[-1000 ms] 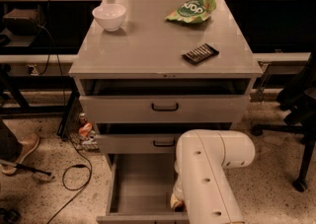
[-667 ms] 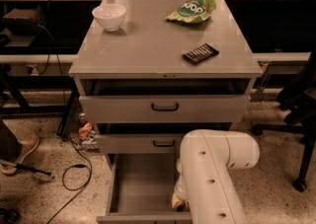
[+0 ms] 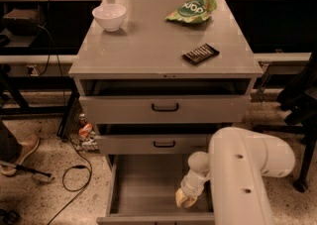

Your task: Pick orange from bottom drawer and place on counter

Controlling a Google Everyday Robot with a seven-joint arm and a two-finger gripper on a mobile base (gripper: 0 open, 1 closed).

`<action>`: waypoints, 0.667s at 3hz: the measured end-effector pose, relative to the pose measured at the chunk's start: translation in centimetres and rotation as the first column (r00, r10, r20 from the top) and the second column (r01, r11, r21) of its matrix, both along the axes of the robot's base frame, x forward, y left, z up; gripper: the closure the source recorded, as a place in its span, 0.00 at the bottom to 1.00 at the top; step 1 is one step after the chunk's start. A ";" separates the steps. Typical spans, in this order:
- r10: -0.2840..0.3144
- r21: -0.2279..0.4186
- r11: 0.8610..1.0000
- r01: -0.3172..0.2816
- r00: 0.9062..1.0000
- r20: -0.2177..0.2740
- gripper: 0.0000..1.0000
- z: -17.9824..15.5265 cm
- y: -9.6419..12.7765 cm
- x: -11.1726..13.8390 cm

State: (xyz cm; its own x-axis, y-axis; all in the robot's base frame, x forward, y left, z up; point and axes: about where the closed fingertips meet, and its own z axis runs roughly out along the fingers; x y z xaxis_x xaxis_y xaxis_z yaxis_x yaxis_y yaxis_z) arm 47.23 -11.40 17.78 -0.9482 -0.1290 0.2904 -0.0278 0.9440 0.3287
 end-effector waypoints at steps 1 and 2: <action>-0.001 0.142 0.990 -0.011 0.997 0.078 1.00 5.3 -1.1 0.5; -0.026 0.308 0.951 -0.029 0.985 0.172 1.00 11.4 -3.2 0.8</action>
Offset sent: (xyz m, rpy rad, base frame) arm 0.0024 -0.0942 0.2014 0.5658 -0.3709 0.0516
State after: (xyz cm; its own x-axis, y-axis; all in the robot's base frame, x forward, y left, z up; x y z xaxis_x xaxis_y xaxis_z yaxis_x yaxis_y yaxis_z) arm 48.04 -14.55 29.14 -0.9797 -0.1881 0.0690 -0.1111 0.7968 0.5939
